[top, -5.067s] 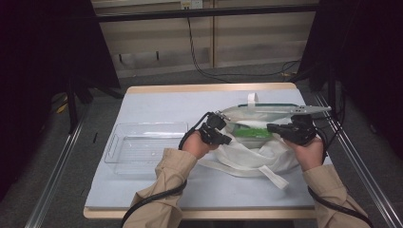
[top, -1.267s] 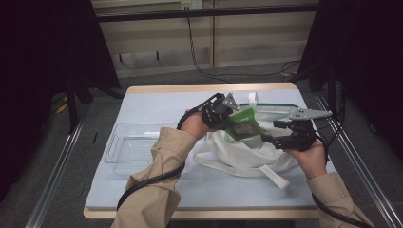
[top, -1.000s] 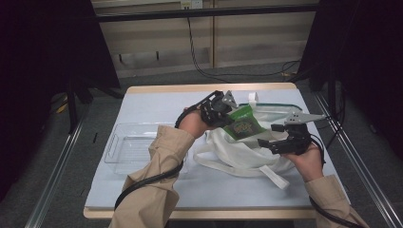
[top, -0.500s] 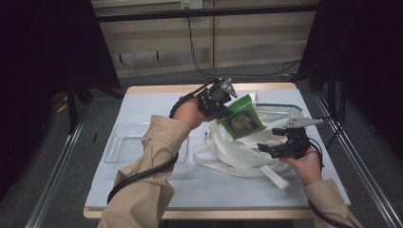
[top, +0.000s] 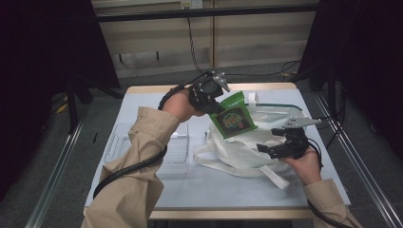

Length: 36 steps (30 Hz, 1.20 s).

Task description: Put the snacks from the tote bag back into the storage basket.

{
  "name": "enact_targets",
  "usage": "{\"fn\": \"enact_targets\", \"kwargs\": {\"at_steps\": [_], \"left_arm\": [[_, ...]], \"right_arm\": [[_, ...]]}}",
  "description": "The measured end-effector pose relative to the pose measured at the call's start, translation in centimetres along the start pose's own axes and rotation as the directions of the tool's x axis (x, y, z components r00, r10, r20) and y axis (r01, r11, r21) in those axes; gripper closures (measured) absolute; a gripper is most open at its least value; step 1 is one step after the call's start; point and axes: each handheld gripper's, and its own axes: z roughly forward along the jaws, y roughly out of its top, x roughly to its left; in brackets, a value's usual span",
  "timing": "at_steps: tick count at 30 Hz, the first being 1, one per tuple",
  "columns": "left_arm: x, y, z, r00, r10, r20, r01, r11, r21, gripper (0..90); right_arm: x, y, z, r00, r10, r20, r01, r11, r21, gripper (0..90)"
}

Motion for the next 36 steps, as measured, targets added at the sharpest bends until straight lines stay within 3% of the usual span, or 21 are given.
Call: {"fn": "enact_targets", "kwargs": {"at_steps": [4, 5, 7, 8, 15, 17, 19, 22, 24, 36], "left_arm": [[0.5, -0.2, -0.8, 0.9999, 0.011, -0.003, -0.011, 0.9997, 0.02, 87.9], [0.5, -0.2, -0.8, 1.0, -0.008, -0.003, 0.008, 0.9998, 0.016, 88.0], [0.7, -0.3, -1.2, 0.9999, 0.006, -0.009, -0.006, 0.9996, 0.028, 88.0], [0.7, -0.4, -1.3, 1.0, -0.005, -0.005, 0.006, 0.9995, 0.032, 88.0], [1.4, -0.8, -2.5, 0.9993, 0.034, -0.014, -0.033, 0.9966, 0.076, 87.8], [1.4, -1.0, -2.7, 0.9997, 0.013, -0.019, -0.012, 0.997, 0.076, 87.8], [1.6, -1.1, -3.0, 0.9994, 0.027, -0.019, -0.025, 0.9959, 0.086, 87.7], [1.7, -1.5, -3.3, 0.9997, 0.004, -0.025, -0.002, 0.9963, 0.086, 87.7], [1.9, -1.7, -3.5, 0.9994, 0.02, -0.028, -0.018, 0.9952, 0.096, 87.6], [2.8, -2.9, -4.9, 0.999, -0.006, -0.045, 0.011, 0.9917, 0.128, 87.7]], "right_arm": [[0.0, 0.0, 0.0, 1.0, -0.002, -0.002, 0.002, 1.0, -0.001, 6.2], [0.0, 0.0, 0.0, 1.0, -0.002, -0.003, 0.002, 1.0, -0.001, 6.2], [0.0, 0.0, 0.0, 1.0, -0.006, -0.006, 0.006, 1.0, 0.0, 6.2], [0.0, 0.0, 0.0, 1.0, -0.006, -0.006, 0.006, 1.0, 0.0, 6.2], [-0.1, 0.0, -0.1, 1.0, -0.001, 0.0, 0.001, 1.0, -0.001, 6.3], [-0.2, 0.0, -0.1, 1.0, -0.001, 0.0, 0.001, 1.0, -0.003, 6.3], [-0.1, 0.0, -0.2, 1.0, 0.0, -0.001, 0.0, 1.0, -0.004, 6.3], [-0.1, 0.0, -0.2, 1.0, -0.001, -0.005, 0.001, 1.0, -0.006, 6.3], [-0.1, 0.0, -0.2, 1.0, -0.004, -0.003, 0.004, 1.0, -0.005, 6.4], [-0.3, -0.1, -0.5, 1.0, -0.002, 0.003, 0.002, 1.0, -0.005, 6.4]]}}
